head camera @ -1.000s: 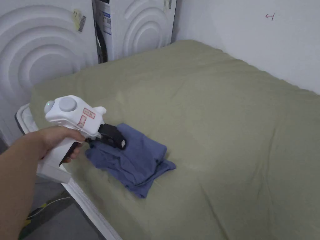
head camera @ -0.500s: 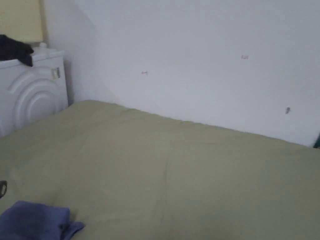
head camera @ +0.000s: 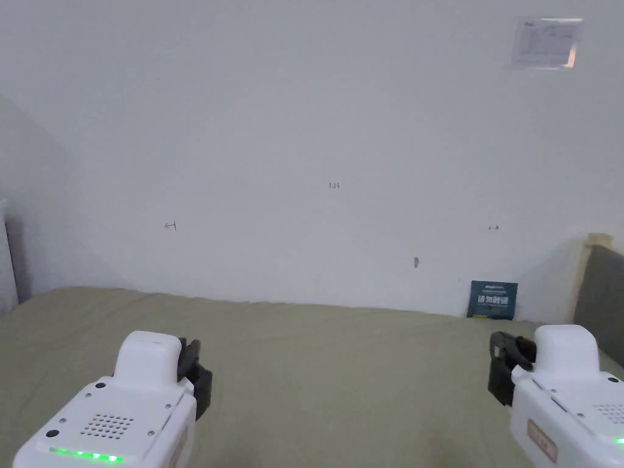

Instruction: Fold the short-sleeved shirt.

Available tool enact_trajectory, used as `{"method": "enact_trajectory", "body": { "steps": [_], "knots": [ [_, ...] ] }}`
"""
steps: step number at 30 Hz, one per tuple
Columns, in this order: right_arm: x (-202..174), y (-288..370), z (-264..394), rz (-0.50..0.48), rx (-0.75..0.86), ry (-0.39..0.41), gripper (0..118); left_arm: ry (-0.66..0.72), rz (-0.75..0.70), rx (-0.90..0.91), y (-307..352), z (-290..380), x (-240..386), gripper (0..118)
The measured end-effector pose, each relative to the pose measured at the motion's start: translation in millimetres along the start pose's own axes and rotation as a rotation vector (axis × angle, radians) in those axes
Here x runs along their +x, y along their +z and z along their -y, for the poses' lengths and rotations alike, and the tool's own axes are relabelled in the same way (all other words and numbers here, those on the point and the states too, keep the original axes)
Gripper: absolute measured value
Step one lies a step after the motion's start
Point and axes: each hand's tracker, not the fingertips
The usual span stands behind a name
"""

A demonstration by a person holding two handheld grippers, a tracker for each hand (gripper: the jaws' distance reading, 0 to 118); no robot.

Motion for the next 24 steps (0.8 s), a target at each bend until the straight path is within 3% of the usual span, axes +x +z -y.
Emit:
{"method": "enact_trajectory", "body": {
  "steps": [2, 4, 7, 10, 12, 16, 20, 24],
  "knots": [
    [-4.1, 2.1, -5.2, 0.03, 0.015, 0.067, 1, 0.093, 0.042, 0.027, 3.1, -6.9, -1.8, 11],
    [-3.5, 4.3, -10.3, 0.018, 0.004, 0.04, 1, 0.168, 0.129, 0.056, 4.9, -11.8, -4.4, 11],
    [-0.5, 9.7, -11.2, 0.006, 0.014, 0.034, 1, 0.063, 0.029, 0.043, 7.0, -21.7, -5.2, 11],
    [2.1, 8.4, -15.7, 0.029, 0.005, 0.051, 1, 0.143, 0.078, 0.091, 7.4, -31.2, -13.4, 11],
    [6.2, 9.3, -17.3, -0.002, 0.021, -0.021, 1, 0.182, 0.101, 0.112, 5.7, -37.2, -12.2, 11],
    [12.1, 12.7, -18.8, -0.004, 0.03, -0.057, 1, 0.083, 0.069, 0.095, 1.5, -44.6, 0.5, 11],
    [17.3, 17.2, -19.9, -0.01, 0.03, -0.092, 1, 0.083, 0.099, 0.103, 2.3, -47.9, 7.7, 11],
    [14.6, 20.4, -22.8, -0.005, 0.028, -0.064, 1, 0.063, 0.083, 0.104, 1.9, -51.9, 11.0, 11]
  ]
}}
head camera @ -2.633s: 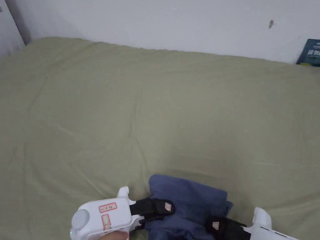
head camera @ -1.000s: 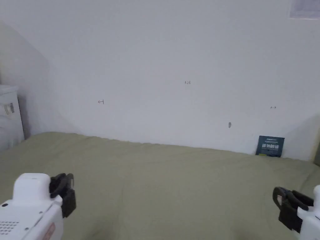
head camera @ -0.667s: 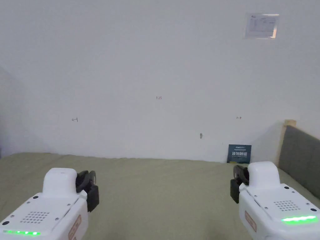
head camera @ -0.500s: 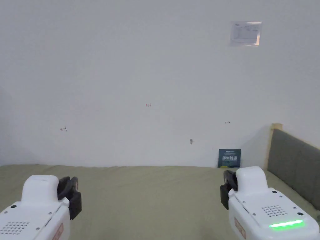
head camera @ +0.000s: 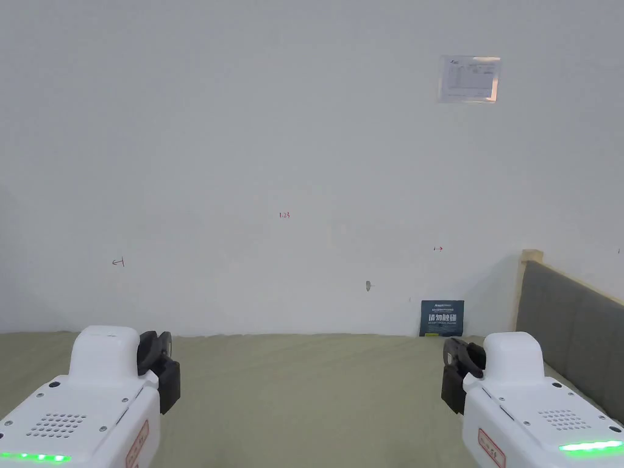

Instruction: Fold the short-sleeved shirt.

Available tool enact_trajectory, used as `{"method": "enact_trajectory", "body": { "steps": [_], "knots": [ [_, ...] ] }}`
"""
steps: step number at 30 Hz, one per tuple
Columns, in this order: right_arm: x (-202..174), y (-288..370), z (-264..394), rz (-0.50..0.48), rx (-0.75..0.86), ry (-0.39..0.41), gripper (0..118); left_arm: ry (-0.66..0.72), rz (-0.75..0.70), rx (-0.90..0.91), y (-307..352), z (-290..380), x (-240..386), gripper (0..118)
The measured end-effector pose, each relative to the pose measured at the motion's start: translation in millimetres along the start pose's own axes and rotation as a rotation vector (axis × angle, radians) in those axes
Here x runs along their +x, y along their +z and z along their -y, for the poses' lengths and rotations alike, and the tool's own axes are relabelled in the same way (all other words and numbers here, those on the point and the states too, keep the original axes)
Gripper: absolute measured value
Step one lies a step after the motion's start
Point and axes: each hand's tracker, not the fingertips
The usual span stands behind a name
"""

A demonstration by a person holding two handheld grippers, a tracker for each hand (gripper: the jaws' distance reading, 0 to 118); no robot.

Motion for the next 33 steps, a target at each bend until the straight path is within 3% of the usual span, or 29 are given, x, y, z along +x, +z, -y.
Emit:
{"method": "enact_trajectory", "body": {
  "steps": [5, 7, 9, 11, 12, 15, 19, 20, 22, 29, 33],
  "knots": [
    [-4.3, 1.1, -0.4, -0.016, 0.002, 0.004, 4, 0.018, 0.006, 0.002, 0.3, -0.7, -1.4, 14],
    [-6.8, 1.0, -0.1, -0.022, 0.004, 0.006, 15, 0.016, 0.001, -0.003, -0.1, 0.4, -0.5, 28],
    [-8.8, -1.5, 1.2, -0.02, 0.002, 0.017, 33, 0.012, 0.003, -0.008, -0.2, 2.5, -0.8, 43],
    [-9.8, -2.0, 2.1, -0.022, 0.0, 0.023, 52, 0.014, 0.006, -0.015, -1.1, 4.0, -0.2, 73],
    [-10.0, -2.3, 2.5, -0.024, -0.001, 0.023, 60, 0.014, 0.007, -0.018, -0.8, 4.1, 0.0, 81],
    [-11.1, -5.0, 4.7, -0.026, -0.008, 0.022, 67, 0.012, 0.011, -0.011, -0.7, 6.0, 2.0, 86],
    [-12.8, -6.7, 5.7, -0.009, -0.014, 0.034, 97, 0.004, 0.02, -0.011, -1.5, 6.5, 4.2, 116],
    [-12.9, -7.8, 5.2, -0.006, -0.021, 0.031, 106, 0.003, 0.022, -0.007, -0.1, 6.7, 5.1, 118],
    [-12.0, -7.7, 5.1, -0.014, -0.023, 0.013, 112, -0.001, 0.025, 0.002, 1.1, 6.7, 7.0, 118],
    [-10.9, -8.1, -3.4, -0.032, -0.055, -0.065, 112, 0.006, 0.022, 0.007, 2.4, 6.9, 6.4, 118],
    [-9.3, -9.5, -8.1, -0.093, -0.076, -0.147, 112, 0.025, 0.026, 0.003, 1.6, 7.8, 5.2, 118]
  ]
}}
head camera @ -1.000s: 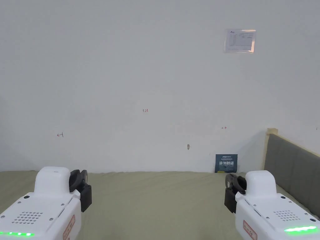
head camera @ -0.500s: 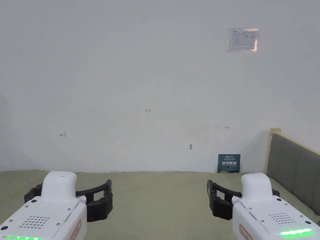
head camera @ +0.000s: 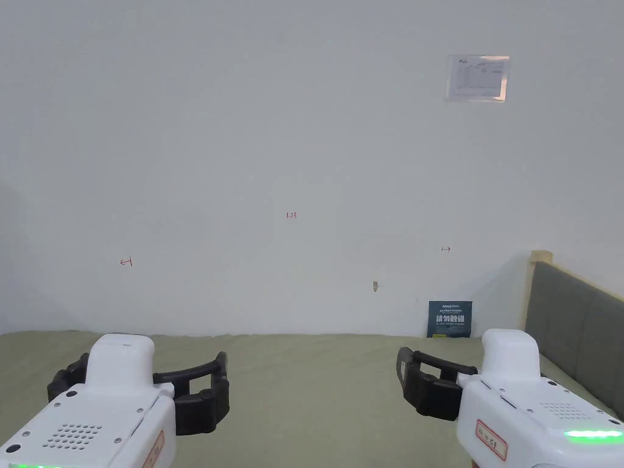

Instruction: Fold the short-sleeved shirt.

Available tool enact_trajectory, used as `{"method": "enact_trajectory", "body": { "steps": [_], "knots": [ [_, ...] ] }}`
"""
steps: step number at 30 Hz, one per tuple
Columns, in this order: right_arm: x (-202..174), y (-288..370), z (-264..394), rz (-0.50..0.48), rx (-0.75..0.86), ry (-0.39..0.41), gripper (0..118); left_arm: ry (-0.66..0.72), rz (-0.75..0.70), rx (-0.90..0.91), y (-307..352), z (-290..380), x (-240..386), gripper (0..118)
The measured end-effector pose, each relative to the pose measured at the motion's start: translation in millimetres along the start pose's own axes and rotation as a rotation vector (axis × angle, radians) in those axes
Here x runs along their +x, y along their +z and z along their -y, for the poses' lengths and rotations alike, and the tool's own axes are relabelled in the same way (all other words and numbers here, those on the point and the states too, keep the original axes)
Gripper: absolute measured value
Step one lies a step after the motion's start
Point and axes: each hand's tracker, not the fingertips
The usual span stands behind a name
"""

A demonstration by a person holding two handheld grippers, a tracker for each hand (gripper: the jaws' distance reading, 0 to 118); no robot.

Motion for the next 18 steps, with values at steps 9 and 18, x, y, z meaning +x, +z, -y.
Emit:
{"method": "enact_trajectory", "body": {
  "steps": [9, 18],
  "knots": [
    [-13.9, -4.3, -12.8, 0.153, -0.075, -0.069, 112, -0.004, 0.0, -0.016, -1.0, 2.3, 1.1, 118],
    [-8.1, -10.7, -14.6, 0.151, -0.101, -0.167, 112, -0.005, -0.001, -0.021, -2.7, 2.2, 0.8, 118]
  ]
}}
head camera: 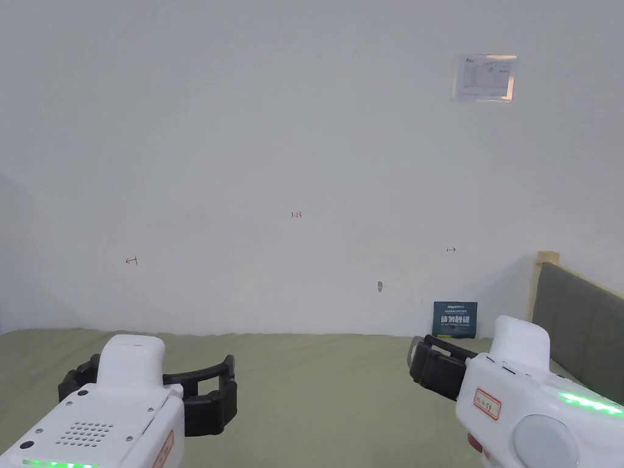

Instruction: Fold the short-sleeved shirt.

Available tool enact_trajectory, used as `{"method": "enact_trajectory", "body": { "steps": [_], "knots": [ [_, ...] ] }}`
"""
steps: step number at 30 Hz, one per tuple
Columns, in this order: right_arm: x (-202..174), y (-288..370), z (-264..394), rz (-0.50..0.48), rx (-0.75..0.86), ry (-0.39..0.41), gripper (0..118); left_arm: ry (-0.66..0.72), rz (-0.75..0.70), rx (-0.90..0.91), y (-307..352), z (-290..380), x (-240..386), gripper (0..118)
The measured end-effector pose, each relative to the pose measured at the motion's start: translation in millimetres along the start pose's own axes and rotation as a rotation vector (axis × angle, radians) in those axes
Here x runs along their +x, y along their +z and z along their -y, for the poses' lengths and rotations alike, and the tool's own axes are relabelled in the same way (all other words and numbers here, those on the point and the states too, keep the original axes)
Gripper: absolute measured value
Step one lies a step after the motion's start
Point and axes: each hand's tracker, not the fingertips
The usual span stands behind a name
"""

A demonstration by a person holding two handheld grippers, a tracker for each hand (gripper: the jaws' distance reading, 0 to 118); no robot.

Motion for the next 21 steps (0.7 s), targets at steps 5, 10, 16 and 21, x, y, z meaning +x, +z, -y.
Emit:
{"method": "enact_trajectory", "body": {
  "steps": [5, 10, 16, 21],
  "knots": [
    [-0.8, 8.1, -7.3, -0.008, 0.017, -0.015, 112, 0.001, -0.002, 0.002, -0.3, -2.0, -0.3, 118],
    [-1.5, 11.4, -6.7, -0.027, 0.037, -0.013, 112, -0.002, 0.001, 0.001, -1.3, -2.5, 2.0, 118],
    [2.7, 5.5, -0.8, -0.032, 0.062, -0.008, 112, -0.004, 0.005, 0.001, -1.3, -2.9, 4.8, 118],
    [3.7, 8.6, -2.2, -0.057, 0.057, -0.007, 112, -0.004, 0.004, 0.004, -1.5, -2.9, 5.0, 118]
  ]
}}
